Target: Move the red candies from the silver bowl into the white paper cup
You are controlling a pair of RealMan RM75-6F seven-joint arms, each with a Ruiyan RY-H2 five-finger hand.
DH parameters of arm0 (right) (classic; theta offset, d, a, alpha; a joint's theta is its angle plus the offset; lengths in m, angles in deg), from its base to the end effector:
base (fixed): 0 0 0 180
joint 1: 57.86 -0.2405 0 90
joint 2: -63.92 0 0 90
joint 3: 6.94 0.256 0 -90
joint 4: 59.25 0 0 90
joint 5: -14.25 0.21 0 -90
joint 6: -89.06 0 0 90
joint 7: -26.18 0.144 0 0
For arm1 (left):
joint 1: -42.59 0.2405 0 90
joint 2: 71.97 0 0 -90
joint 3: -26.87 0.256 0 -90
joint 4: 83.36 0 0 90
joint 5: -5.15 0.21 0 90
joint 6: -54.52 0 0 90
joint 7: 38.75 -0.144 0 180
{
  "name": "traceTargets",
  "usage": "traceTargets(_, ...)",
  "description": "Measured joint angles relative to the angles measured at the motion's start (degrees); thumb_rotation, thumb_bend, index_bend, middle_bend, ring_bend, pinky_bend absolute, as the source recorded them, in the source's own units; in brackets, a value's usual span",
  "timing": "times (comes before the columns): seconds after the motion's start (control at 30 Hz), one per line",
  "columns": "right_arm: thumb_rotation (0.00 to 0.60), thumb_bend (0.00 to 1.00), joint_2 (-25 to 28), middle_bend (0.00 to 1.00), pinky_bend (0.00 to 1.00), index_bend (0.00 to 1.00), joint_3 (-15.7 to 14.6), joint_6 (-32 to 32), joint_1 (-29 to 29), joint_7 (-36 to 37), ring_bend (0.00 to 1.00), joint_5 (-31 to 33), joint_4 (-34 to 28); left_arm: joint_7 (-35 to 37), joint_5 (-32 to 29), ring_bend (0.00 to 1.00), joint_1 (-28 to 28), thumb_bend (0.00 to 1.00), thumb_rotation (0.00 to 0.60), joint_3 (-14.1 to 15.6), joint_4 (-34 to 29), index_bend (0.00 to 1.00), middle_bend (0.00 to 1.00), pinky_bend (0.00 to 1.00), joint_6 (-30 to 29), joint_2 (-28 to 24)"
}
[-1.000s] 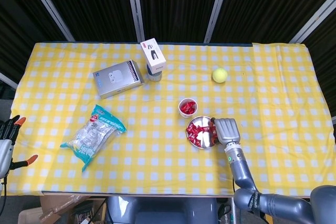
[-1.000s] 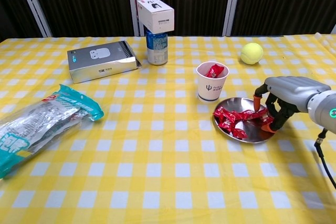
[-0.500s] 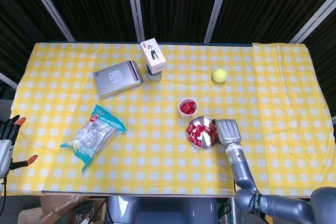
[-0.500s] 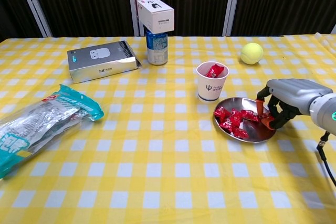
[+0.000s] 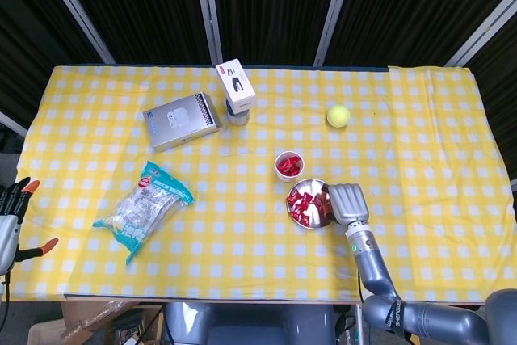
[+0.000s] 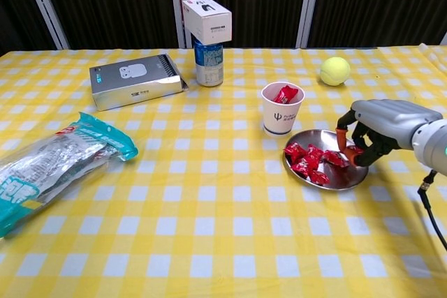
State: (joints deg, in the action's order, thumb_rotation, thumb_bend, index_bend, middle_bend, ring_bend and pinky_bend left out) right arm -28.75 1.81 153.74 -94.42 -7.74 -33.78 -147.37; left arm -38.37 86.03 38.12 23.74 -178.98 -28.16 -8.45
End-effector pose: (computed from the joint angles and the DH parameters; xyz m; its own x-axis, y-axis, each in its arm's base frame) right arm -0.1917 -0.3121 -0.0264 0.4386 -0.3177 0.8406 -0.8971 -0.1005 0.4302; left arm -0.3151 0.1784 0.1565 0.3351 0.0448 0.9411 0.9378 0.0806 -0.3377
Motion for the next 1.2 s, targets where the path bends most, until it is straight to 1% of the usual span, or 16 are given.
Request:
traceTargets(0.17,0.6,0.6,2.26,0.73,0.89,0.54,0.83,1.41,0.03,-0.29,0.86,-1.48,-3.89,0.05,0.11,0.0,0.0,0.05,0.6,0.03,-0.03,0.0,0.0,0.0,-0.02,0.0)
traceTargets(0.37,0.6,0.6,5.26,0.73,0.89,0.54,2.51,3.08,-0.25,-1.14,0.86,-2.55,-8.93,0.07,0.11,0.0,-0.01,0.05,0.6,0.03,-0.06,0.0,0.0,0.0,0.0,0.0)
traceTargets(0.57,0.6,0.6,7.15,0.73,0.89,0.54,5.2,3.97,-1.31,-2.01,0.86,-2.22,-12.53,0.2,0.0,0.0,-0.02,0.05,0.6,0.0,-0.12,0.0,0.0,0.0,0.08,-0.05)
traceTargets(0.7,0.6,0.6,7.56,0.73,0.89,0.54,7.25,3.81,-3.17,-3.11,0.86,-1.17,-13.95,0.24,-0.21,0.0,-0.11,0.05,0.6,-0.09,-0.09,0.0,0.0,0.0,0.27,-0.06)
traceTargets(0.83,0.6,0.6,6.87,0.73,0.89,0.54,8.54,3.08,-5.21,-4.38,0.86,0.61,-13.58,0.43,-0.6,0.0,-0.21,0.05,0.6,-0.21,-0.09,0.0,0.0,0.0,0.61,-0.1)
traceTargets(0.97,0.6,0.6,5.36,0.73,0.89,0.54,9.64,1.94,-7.22,-5.11,0.86,2.54,-11.49,0.8,-0.96,0.0,-0.31,0.05,0.6,-0.3,-0.16,0.0,0.0,0.0,0.97,-0.24)
traceTargets(1.2,0.6,0.6,1.38,0.73,0.89,0.54,11.2,-0.58,-11.21,-5.7,0.86,6.05,-4.85,1.34,-1.63,0.0,-0.46,0.05,0.6,-0.34,-0.45,0.0,0.0,0.0,1.78,-0.62)
